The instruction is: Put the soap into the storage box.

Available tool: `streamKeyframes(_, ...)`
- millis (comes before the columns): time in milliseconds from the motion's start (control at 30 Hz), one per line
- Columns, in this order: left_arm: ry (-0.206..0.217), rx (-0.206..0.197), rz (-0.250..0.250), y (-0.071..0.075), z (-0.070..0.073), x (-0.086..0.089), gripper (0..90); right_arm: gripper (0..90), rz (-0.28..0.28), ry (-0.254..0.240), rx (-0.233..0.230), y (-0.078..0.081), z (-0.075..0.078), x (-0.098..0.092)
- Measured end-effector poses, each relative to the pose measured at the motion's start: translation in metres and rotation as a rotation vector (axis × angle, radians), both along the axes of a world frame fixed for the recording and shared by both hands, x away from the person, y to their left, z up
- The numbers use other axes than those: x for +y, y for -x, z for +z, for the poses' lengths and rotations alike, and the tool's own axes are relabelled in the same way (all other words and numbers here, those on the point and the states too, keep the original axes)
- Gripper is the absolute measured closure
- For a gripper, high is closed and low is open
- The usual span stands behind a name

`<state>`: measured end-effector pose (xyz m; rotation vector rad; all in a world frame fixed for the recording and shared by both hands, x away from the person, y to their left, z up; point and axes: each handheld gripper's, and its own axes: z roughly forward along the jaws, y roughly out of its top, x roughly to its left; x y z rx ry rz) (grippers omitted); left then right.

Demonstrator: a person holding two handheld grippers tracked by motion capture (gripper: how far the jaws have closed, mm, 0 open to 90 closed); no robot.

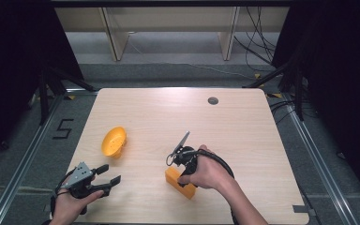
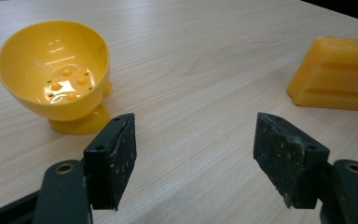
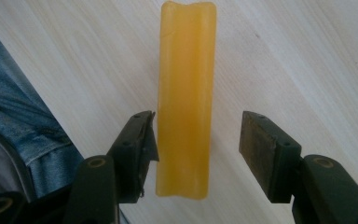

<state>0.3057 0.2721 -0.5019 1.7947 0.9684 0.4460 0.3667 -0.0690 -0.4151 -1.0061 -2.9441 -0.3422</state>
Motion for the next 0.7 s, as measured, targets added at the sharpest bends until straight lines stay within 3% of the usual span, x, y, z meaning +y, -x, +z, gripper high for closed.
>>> streamKeyframes(333, -0.007, -0.008, -0.007, 0.0, 0.0, 0.0, 29.4, 45.2, 0.062, 0.041, 0.019, -0.002, -0.015, 0.012)
streamKeyframes(500, -0.009, -0.007, -0.007, 0.0, 0.0, 0.001, 29.2, 46.8, 0.063, 0.069, 0.033, -0.003, -0.021, 0.015)
streamKeyframes(700, 0.007, -0.005, -0.009, 0.0, -0.001, -0.001, 29.1, 49.6, 0.104, 0.093, 0.037, -0.005, -0.027, 0.017)
